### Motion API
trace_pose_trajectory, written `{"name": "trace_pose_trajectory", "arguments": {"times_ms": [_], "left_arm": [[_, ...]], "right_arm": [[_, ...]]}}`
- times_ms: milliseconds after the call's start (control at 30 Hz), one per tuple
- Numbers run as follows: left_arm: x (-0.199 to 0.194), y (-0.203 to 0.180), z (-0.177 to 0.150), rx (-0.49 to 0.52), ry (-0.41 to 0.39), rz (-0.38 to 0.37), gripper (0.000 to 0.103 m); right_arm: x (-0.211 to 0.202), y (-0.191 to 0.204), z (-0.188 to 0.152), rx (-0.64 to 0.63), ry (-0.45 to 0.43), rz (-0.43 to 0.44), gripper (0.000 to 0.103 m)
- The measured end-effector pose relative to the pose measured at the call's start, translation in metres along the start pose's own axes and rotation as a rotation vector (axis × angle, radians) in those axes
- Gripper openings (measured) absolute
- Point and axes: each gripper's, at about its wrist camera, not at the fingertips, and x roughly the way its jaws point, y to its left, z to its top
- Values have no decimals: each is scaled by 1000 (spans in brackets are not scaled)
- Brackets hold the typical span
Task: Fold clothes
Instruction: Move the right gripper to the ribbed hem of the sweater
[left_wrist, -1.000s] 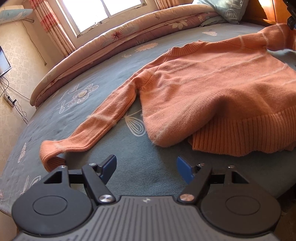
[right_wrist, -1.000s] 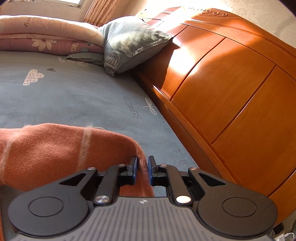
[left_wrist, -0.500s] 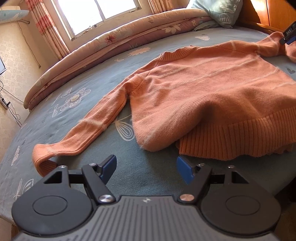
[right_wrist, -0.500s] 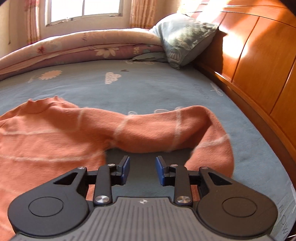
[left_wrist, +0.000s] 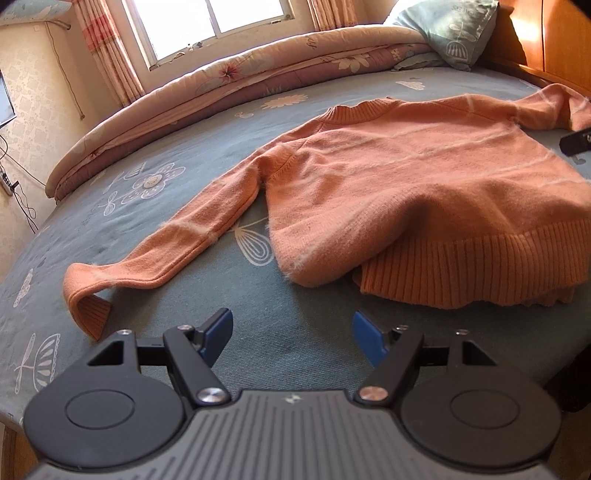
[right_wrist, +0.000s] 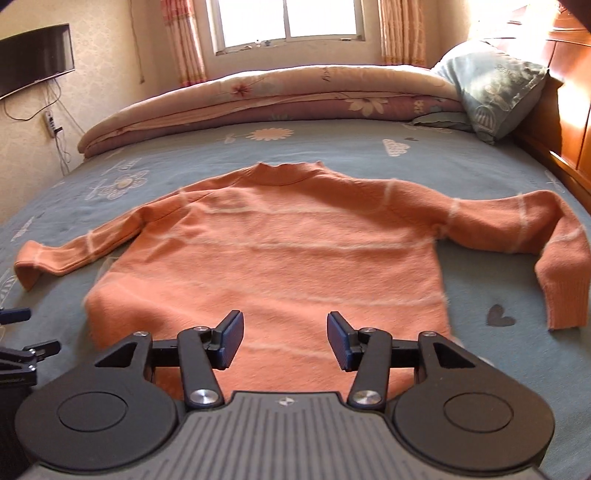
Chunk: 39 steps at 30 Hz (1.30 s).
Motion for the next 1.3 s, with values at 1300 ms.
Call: {"name": "trace_pose_trajectory", "arguments": {"times_ms": [1300], "left_arm": [[3, -28, -9, 84, 8, -71, 75]], "right_arm": [[17, 58, -83, -230, 232, 67, 64]]}}
